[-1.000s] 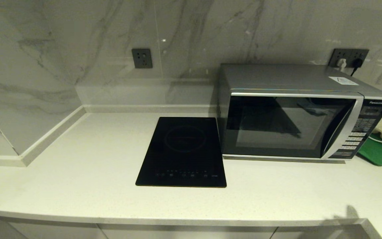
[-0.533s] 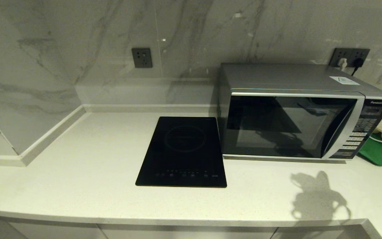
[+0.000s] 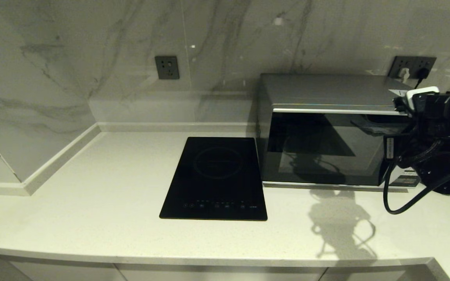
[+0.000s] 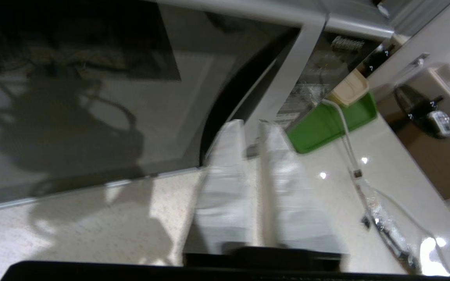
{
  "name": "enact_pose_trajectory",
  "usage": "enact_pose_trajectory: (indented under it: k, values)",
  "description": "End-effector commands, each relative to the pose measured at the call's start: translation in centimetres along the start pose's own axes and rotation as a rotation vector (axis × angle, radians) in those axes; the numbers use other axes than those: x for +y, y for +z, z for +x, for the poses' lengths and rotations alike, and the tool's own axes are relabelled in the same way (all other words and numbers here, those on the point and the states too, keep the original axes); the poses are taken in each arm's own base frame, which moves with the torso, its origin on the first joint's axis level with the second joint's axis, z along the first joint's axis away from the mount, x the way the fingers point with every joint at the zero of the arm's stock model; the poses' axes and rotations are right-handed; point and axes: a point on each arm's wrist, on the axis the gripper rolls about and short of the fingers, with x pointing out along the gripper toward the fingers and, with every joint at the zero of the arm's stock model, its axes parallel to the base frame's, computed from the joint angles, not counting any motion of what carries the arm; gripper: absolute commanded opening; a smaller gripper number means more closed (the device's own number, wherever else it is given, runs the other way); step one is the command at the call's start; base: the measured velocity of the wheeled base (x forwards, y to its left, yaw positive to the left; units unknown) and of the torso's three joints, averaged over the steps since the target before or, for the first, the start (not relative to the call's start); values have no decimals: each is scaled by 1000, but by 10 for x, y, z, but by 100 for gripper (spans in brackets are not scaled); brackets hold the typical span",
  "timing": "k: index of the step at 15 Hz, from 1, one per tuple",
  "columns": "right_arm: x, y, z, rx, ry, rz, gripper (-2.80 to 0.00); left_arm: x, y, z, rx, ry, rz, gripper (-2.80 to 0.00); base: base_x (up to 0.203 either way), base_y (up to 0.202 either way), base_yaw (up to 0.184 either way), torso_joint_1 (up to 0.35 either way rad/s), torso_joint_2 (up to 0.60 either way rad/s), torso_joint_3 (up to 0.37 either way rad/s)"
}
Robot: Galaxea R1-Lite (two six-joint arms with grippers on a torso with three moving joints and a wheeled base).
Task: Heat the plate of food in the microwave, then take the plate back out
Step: Open the microwave oven
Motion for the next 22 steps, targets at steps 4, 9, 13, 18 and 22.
enact_pose_trajectory:
  k: [4,9,13,18,22]
  values:
    - [20,-28,17,84,-17,-74,0,0,0,0,-1,1,-1,-280,0,0,0,0,0,0]
    - [29,-58,28,169,-82,-103,0,0,0,0,-1,1,-1,-280,0,0,0,0,0,0]
    - [32,-65,31,184,-103,-87,0,0,0,0,-1,1,-1,-280,0,0,0,0,0,0]
    - [35,-66,35,184,-194,-74,0,0,0,0,-1,1,-1,-280,0,0,0,0,0,0]
    - [37,-66,37,181,-228,-42,0,0,0,0,-1,1,-1,-280,0,0,0,0,0,0]
